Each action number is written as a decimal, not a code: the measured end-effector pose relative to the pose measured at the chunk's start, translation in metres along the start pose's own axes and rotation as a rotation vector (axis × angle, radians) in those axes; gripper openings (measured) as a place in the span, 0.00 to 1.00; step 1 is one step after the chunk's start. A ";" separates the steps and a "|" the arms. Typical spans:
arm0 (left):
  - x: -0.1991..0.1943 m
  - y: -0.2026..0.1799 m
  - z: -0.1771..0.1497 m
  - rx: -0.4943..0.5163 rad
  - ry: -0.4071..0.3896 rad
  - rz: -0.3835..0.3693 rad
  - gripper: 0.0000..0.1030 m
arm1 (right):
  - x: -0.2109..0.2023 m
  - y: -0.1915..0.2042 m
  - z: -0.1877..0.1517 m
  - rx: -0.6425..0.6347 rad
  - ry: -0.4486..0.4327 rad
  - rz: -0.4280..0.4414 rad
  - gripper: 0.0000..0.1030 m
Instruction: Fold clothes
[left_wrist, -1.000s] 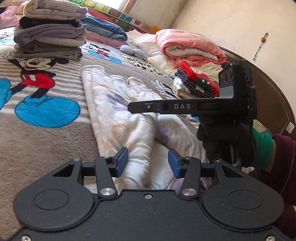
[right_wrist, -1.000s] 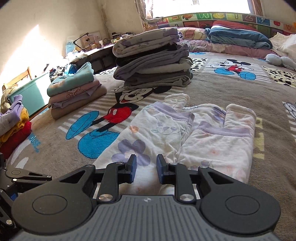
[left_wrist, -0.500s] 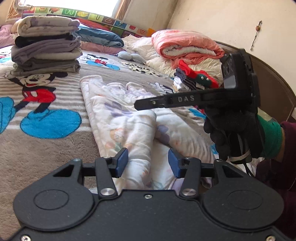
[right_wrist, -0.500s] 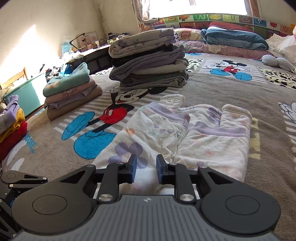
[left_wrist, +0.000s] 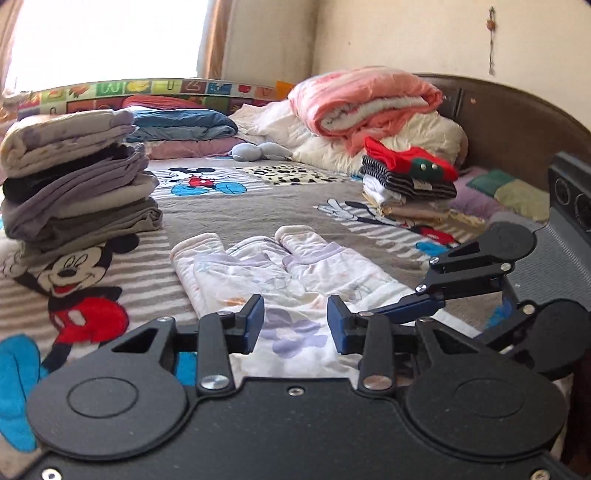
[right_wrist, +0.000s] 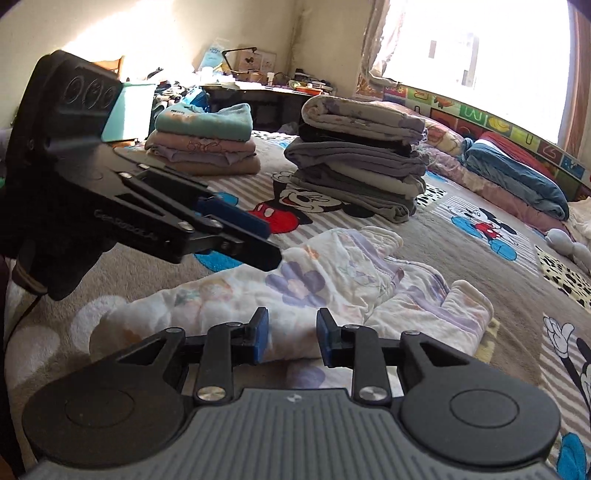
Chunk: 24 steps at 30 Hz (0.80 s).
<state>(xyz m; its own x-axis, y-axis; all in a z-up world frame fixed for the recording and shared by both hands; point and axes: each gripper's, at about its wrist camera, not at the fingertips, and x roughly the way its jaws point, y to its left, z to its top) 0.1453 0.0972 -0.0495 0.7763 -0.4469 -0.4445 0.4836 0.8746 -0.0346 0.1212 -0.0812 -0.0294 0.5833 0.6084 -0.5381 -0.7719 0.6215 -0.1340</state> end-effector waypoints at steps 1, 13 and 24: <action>0.010 0.003 -0.002 0.017 0.021 0.010 0.35 | 0.003 0.003 -0.002 -0.019 0.008 -0.001 0.30; 0.040 0.018 -0.019 -0.016 0.097 0.062 0.37 | 0.030 -0.003 -0.021 0.093 0.053 0.008 0.33; -0.040 -0.033 -0.023 0.092 0.030 0.070 0.36 | -0.049 0.007 -0.029 0.212 -0.111 -0.073 0.58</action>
<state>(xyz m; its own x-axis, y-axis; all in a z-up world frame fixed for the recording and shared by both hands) 0.0889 0.0906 -0.0506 0.7978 -0.3781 -0.4696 0.4646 0.8819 0.0793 0.0797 -0.1210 -0.0283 0.6689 0.6013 -0.4371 -0.6631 0.7484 0.0146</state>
